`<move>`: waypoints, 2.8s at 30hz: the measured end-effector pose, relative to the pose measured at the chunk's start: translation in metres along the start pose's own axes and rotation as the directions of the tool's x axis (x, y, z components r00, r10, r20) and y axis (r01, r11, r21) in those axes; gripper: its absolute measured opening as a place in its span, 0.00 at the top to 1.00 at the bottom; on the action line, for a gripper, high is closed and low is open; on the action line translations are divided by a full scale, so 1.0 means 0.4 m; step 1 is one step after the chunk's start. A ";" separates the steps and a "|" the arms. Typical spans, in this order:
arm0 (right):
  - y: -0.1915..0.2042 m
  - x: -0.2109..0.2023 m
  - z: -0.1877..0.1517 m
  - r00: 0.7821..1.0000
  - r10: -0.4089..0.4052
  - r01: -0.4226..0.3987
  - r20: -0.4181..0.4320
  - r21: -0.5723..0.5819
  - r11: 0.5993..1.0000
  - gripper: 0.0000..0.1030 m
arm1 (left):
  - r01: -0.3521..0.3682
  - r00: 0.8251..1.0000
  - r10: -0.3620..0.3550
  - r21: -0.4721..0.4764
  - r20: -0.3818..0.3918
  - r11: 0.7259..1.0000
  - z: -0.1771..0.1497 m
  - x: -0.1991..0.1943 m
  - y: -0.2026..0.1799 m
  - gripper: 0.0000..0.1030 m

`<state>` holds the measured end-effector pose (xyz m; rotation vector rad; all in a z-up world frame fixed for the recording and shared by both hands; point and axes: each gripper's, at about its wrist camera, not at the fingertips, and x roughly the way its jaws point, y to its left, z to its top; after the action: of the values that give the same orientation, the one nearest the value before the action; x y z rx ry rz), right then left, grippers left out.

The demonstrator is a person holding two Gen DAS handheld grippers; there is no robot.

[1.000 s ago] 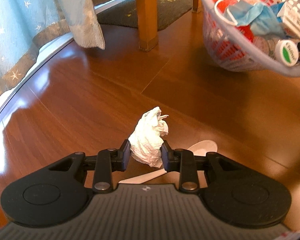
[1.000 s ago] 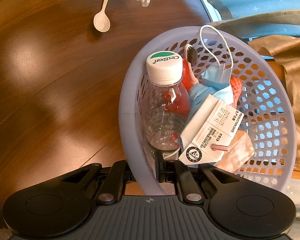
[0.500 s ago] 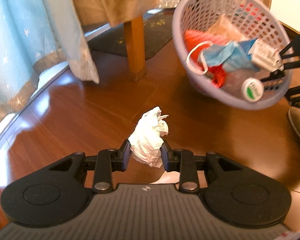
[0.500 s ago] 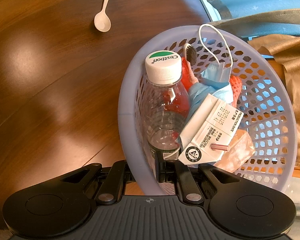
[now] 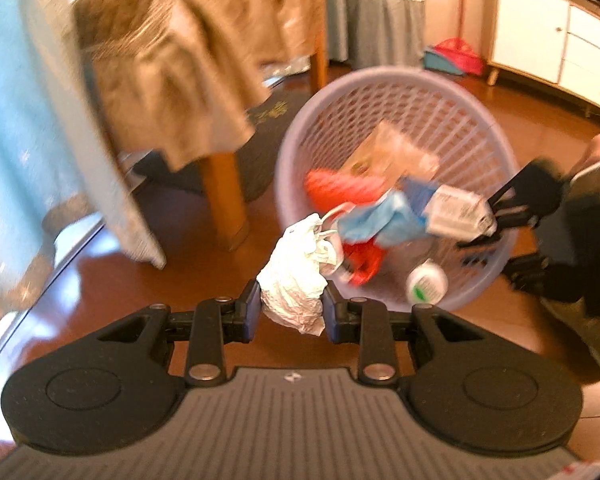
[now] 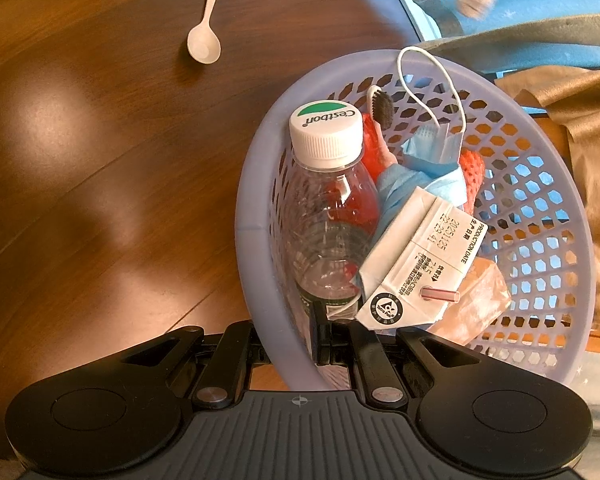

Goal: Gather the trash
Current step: 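Lift the tissue with the left tool and carry it over the basket, then open the left tool to drop the tissue into the basket, then move the open left tool down to the white plastic spoon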

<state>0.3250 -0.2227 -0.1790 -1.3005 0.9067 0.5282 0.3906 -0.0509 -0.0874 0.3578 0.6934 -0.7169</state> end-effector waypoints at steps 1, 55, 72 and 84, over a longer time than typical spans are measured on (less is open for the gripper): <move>0.001 0.000 0.000 1.000 0.000 0.000 0.000 0.000 1.000 0.94 | 0.008 1.000 -0.008 0.011 0.012 1.000 0.016 0.002 -0.008 0.74; 0.002 -0.011 -0.004 1.000 0.002 -0.002 0.012 0.008 1.000 0.94 | -0.027 0.970 0.066 0.167 -0.235 0.986 -0.304 0.137 0.022 0.57; -0.005 -0.007 -0.006 1.000 0.006 -0.006 0.012 0.010 1.000 0.94 | 0.001 0.941 0.062 0.185 -0.334 0.983 -0.382 0.254 0.050 0.57; -0.007 -0.003 -0.005 1.000 0.005 -0.005 0.009 0.011 1.000 0.94 | 0.027 0.919 0.007 0.079 -0.394 0.996 -0.393 0.277 0.088 0.67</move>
<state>0.3261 -0.2250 -0.1764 -1.2851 0.9046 0.5316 0.4045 0.0028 -0.2749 0.5856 1.0496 -0.6909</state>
